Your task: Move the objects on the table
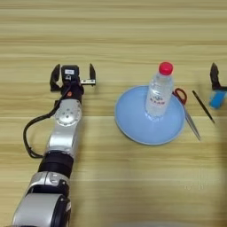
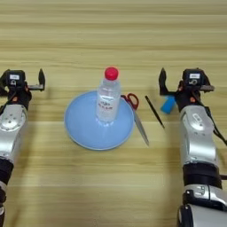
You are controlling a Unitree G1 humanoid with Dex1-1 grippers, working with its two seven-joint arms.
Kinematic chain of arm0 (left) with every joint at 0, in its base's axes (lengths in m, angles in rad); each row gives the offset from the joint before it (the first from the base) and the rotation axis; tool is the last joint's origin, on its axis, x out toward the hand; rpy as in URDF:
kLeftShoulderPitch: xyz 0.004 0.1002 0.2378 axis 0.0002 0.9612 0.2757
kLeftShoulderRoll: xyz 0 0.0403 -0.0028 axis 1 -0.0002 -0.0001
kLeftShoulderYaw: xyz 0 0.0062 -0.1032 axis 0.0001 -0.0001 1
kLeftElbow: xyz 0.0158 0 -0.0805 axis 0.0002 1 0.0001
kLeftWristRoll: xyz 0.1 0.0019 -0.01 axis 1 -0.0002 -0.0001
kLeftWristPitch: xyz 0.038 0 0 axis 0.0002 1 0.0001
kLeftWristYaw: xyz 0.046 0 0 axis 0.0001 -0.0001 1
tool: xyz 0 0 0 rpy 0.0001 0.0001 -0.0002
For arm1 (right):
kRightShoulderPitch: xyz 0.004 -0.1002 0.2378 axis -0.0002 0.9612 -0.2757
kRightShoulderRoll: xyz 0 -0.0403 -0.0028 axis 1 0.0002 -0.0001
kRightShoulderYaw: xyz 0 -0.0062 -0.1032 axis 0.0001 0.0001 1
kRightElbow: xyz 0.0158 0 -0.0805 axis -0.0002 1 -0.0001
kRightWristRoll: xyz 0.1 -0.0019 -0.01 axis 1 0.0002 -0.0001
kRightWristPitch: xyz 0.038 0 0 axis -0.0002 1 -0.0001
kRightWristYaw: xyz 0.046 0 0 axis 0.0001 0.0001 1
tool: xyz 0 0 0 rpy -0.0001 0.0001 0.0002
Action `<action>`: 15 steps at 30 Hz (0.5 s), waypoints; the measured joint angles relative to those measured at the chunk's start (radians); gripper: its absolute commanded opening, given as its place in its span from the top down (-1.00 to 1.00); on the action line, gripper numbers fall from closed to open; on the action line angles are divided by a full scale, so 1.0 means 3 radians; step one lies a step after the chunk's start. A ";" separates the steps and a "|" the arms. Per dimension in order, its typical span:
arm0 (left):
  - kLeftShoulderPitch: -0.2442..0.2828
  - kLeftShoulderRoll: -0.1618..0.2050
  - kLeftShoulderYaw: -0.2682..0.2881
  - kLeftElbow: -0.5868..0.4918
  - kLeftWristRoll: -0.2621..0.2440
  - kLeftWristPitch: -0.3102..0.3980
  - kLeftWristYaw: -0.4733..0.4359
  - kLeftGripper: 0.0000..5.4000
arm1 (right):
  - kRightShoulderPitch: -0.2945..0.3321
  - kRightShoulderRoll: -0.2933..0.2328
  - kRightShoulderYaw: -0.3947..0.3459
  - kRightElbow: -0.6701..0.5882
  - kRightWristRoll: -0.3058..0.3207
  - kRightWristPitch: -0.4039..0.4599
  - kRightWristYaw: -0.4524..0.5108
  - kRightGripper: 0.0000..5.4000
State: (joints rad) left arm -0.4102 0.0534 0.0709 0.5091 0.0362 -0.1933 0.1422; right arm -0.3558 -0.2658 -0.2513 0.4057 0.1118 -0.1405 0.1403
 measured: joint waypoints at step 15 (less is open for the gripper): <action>0.0003 -0.0002 0.0000 -0.0021 -0.0004 -0.0036 -0.0067 -1.00 | -0.0103 0.0005 0.0027 0.0375 0.0115 -0.0089 0.0096 -0.99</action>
State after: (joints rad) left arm -0.4093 0.0528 0.0708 0.5028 0.0349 -0.2042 0.1222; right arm -0.3868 -0.2644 -0.2432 0.5182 0.1461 -0.1671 0.1690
